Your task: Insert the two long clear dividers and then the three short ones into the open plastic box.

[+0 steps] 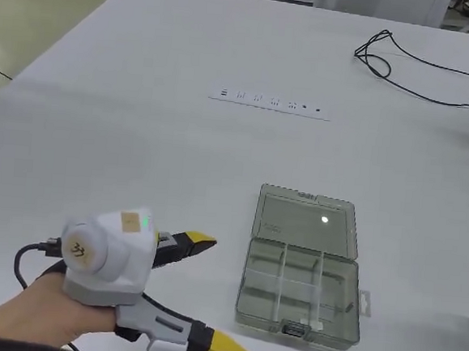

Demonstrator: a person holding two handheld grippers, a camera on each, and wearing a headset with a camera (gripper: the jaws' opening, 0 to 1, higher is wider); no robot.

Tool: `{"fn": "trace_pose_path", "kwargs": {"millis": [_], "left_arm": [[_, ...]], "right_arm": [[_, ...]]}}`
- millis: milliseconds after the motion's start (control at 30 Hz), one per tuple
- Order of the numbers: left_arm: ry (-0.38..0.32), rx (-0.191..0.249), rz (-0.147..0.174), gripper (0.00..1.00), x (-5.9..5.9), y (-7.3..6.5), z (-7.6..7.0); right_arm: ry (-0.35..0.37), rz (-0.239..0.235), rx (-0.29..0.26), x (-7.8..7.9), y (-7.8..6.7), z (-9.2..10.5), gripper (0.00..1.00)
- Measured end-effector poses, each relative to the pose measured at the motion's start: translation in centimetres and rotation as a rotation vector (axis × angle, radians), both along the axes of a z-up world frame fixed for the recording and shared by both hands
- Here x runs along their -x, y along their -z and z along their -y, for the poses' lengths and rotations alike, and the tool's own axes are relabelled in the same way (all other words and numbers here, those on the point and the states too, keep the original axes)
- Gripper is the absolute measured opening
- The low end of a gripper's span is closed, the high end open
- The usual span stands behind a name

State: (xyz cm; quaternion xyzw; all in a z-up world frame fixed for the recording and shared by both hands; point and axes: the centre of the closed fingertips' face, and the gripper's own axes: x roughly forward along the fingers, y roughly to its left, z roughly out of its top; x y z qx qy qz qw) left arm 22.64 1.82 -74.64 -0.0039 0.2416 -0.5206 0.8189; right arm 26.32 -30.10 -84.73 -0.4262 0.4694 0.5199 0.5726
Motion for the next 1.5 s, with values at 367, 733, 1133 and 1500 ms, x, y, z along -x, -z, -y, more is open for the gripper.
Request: {"fn": "trace_pose_path", "kwargs": {"millis": [367,733,1133,1500], "left_arm": [[-0.003,0.002,-0.003,0.99,-0.04,0.12,-0.19],[-0.004,0.004,0.003,0.99,0.00,0.01,-0.31],[-0.001,0.006,0.004,0.98,0.29,-0.11,-0.22],[0.006,0.005,0.015,0.97,0.46,-0.56,-0.24]], "right_arm": [[-0.007,0.008,0.001,-0.23,0.07,0.04,0.42],[-0.014,0.009,0.010,-0.10,0.08,0.06,0.36],[-0.016,0.012,0.013,-0.02,0.00,0.08,0.33],[-0.018,0.032,0.016,-0.02,-0.11,0.09,0.33]]}}
